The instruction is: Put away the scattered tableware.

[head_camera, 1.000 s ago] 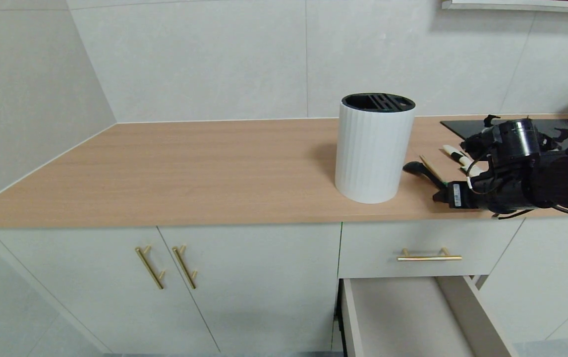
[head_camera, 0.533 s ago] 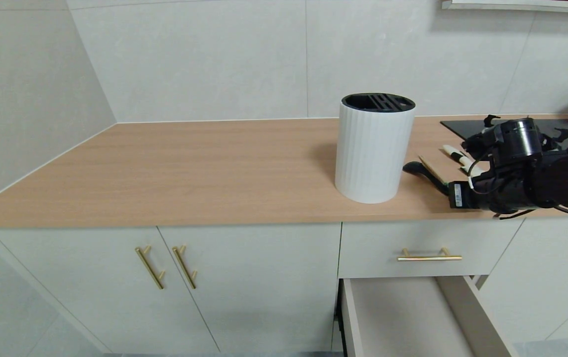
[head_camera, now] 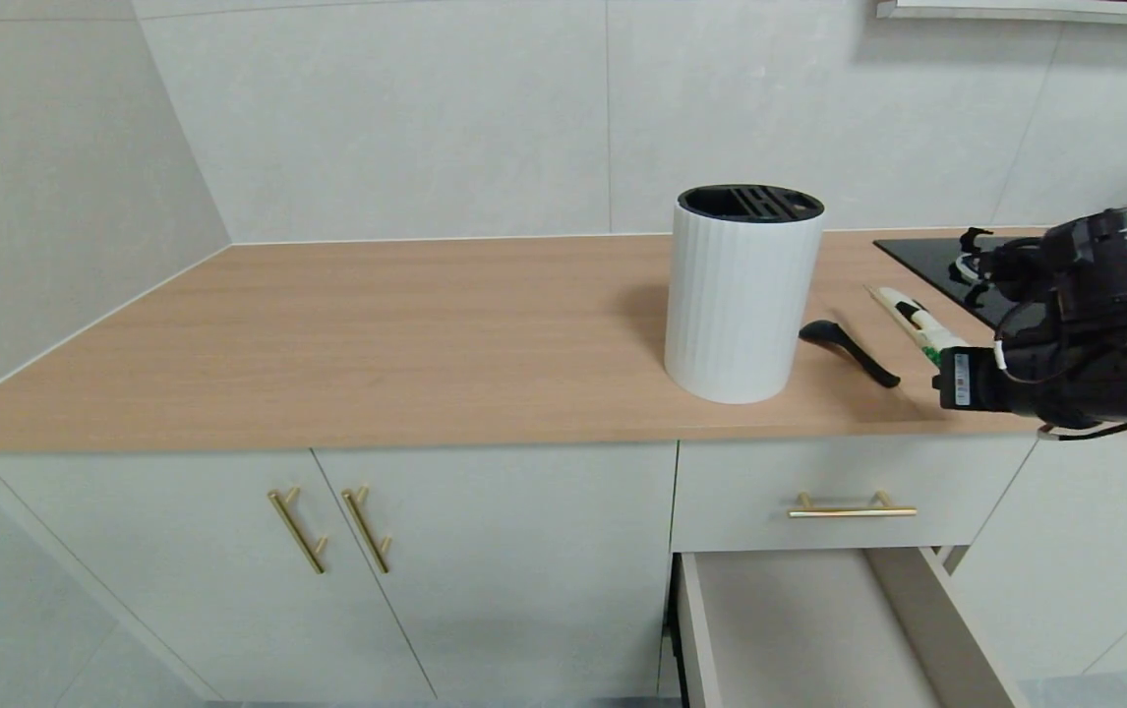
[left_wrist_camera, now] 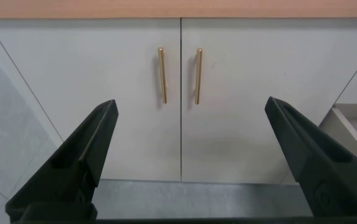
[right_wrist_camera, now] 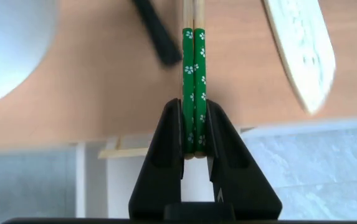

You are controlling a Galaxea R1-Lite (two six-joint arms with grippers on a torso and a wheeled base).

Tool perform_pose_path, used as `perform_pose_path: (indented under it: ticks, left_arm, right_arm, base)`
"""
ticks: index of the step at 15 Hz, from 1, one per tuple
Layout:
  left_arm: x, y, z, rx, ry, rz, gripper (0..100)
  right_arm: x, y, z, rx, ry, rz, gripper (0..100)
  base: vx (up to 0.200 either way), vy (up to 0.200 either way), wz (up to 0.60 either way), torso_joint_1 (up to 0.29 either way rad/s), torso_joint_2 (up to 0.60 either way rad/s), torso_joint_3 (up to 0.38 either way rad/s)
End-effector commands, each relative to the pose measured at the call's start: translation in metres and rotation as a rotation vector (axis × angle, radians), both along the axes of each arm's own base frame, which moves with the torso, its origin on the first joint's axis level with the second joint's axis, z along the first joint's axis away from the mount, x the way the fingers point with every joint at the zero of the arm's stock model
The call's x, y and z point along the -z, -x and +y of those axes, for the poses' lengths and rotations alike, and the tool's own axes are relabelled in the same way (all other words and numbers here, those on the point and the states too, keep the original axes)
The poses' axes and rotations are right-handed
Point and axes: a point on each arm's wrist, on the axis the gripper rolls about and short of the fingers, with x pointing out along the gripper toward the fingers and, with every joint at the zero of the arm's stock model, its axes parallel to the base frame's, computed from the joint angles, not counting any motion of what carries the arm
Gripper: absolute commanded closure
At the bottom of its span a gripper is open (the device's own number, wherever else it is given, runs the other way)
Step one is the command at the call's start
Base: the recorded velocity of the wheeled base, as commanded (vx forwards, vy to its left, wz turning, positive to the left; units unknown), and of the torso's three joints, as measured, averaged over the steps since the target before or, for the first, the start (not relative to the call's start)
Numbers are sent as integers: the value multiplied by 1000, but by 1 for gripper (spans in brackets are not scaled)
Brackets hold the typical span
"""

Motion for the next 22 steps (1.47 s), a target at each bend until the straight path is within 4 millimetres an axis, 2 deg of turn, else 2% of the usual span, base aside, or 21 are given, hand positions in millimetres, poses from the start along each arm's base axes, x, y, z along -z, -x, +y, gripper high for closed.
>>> perform_pose_path:
  ticks: [1, 2, 5, 7, 11, 13, 14, 16, 20, 22]
  left_arm:
    - [0, 0, 0, -1, 0, 0, 0]
    - [0, 0, 0, -1, 0, 0, 0]
    - [0, 0, 0, -1, 0, 0, 0]
    - [0, 0, 0, -1, 0, 0, 0]
    - [0, 0, 0, -1, 0, 0, 0]
    - [0, 0, 0, -1, 0, 0, 0]
    - [0, 0, 0, -1, 0, 0, 0]
    - [0, 0, 0, -1, 0, 0, 0]
    - [0, 0, 0, -1, 0, 0, 0]
    - [0, 0, 0, -1, 0, 0, 0]
  right_arm:
    - [-18, 50, -1, -28, -37, -69, 100]
    - [-22, 82, 1, -92, -77, -96, 100]
    - [-23, 121, -6, -155, -114, -127, 100]
    - [-12, 136, -9, -176, -109, -73, 100]
    - [-4, 160, -6, -410, -180, 78, 100]
    - [4, 167, -2, -492, -144, 159, 100]
    - [12, 174, 3, -555, -104, 261, 100]
    - [28, 172, 11, -622, -35, 427, 100]
    - [69, 136, 29, -581, 5, 692, 100]
    - [102, 114, 38, -529, 51, 861, 100]
  base:
    - [0, 0, 0, 0, 0, 0]
    - [0, 0, 0, 0, 0, 0]
    - [0, 0, 0, 0, 0, 0]
    - [0, 0, 0, 0, 0, 0]
    - [0, 0, 0, 0, 0, 0]
    - [0, 0, 0, 0, 0, 0]
    - [0, 0, 0, 0, 0, 0]
    - [0, 0, 0, 0, 0, 0]
    - [0, 0, 0, 0, 0, 0]
    - [0, 0, 0, 0, 0, 0]
